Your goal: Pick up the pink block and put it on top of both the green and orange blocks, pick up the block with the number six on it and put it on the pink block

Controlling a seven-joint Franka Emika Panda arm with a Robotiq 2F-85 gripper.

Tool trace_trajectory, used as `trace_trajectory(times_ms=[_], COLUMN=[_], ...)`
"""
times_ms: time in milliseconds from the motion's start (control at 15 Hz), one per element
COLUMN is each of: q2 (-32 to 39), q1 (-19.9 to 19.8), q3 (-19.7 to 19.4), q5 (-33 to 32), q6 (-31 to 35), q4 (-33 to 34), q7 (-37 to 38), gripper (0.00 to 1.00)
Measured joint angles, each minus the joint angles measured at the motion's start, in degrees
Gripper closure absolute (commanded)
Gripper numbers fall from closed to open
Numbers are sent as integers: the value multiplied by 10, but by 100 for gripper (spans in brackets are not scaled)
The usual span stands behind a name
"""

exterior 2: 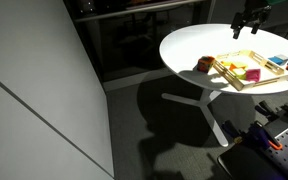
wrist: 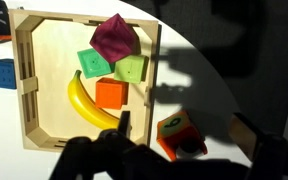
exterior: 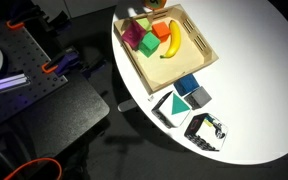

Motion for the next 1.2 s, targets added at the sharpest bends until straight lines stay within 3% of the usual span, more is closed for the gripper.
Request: trace_trajectory(times_ms=[667,1200], q2=[14,56], q1=[0,-20], q3=[-6,-35], q5=[0,-2], q6=[11,21], q4=[-1,-1], q7=[1,15], gripper=[0,0])
